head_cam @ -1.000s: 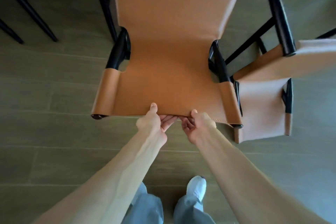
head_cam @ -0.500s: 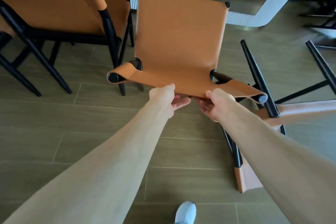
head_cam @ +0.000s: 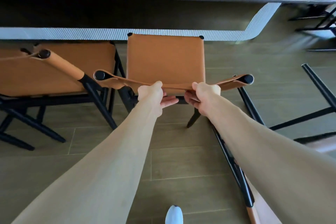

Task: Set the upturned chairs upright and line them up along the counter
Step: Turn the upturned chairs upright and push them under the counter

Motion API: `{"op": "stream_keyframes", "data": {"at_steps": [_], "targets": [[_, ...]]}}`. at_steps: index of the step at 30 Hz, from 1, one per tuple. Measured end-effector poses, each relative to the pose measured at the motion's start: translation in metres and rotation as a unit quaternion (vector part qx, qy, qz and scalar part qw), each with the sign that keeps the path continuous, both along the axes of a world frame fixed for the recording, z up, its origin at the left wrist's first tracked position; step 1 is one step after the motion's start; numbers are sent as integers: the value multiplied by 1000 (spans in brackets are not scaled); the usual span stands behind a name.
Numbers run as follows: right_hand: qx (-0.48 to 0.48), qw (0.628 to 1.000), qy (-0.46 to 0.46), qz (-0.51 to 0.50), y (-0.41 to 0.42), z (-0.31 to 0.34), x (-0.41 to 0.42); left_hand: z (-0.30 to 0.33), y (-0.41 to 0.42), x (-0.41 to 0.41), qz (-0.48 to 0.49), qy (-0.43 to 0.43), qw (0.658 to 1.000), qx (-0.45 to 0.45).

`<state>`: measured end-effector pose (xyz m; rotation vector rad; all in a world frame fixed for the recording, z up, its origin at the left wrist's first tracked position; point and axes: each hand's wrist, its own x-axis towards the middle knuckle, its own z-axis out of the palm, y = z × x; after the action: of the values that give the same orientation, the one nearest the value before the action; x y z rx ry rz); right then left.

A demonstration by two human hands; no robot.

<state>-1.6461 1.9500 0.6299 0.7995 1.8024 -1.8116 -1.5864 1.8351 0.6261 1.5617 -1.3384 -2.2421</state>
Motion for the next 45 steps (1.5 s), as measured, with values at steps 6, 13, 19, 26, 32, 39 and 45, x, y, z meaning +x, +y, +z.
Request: {"op": "stream_keyframes", "data": {"at_steps": [6,13,19,26,32,39,45], "targets": [[11,1000,6,19,-31,5,-67,4,-32,-68,4,-6,1000,-16],[9,1000,9,17,-53,2,-110,-5,-57,-119,3,-25,998,-54],[-4,1000,-11,15,-55,4,-117,-3,-63,-126,-34,-61,996,-62],[80,990,-34,107,-20,32,-101,54,-45,-113,-237,-98,966,-36],[118,983,108,87,89,97,-75,131,30,-122,-412,74,905,-71],[60,980,187,-20,236,192,-21,212,173,-104,-502,169,843,-97],[-7,969,220,-116,364,206,56,237,306,-33,-510,219,827,-91]]}}
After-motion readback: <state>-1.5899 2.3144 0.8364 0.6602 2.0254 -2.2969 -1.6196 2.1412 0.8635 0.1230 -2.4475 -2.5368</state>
